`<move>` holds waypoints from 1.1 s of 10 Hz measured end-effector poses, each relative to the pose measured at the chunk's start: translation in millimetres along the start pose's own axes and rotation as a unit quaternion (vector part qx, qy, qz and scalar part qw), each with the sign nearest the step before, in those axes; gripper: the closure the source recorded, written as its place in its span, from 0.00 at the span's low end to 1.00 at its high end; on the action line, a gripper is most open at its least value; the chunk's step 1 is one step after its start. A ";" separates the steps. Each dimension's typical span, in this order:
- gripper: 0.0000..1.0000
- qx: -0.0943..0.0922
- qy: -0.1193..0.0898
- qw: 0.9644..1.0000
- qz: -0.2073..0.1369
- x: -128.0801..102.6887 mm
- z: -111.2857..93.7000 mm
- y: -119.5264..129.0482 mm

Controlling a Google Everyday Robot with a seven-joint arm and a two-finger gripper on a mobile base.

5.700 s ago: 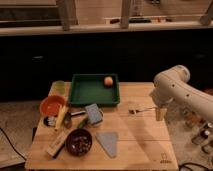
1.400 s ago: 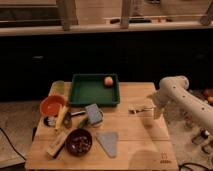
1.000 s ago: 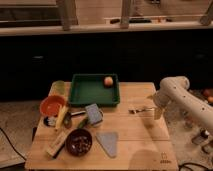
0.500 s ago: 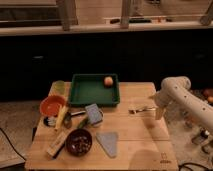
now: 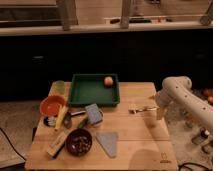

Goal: Place fork in table surface

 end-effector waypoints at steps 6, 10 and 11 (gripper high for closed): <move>0.20 -0.009 -0.014 0.999 -0.031 -34.7 12.1 -16.8; 0.20 -0.020 -0.025 0.999 -0.040 -43.9 23.2 -28.1; 0.20 -0.023 -0.029 0.998 -0.044 -48.5 27.0 -31.7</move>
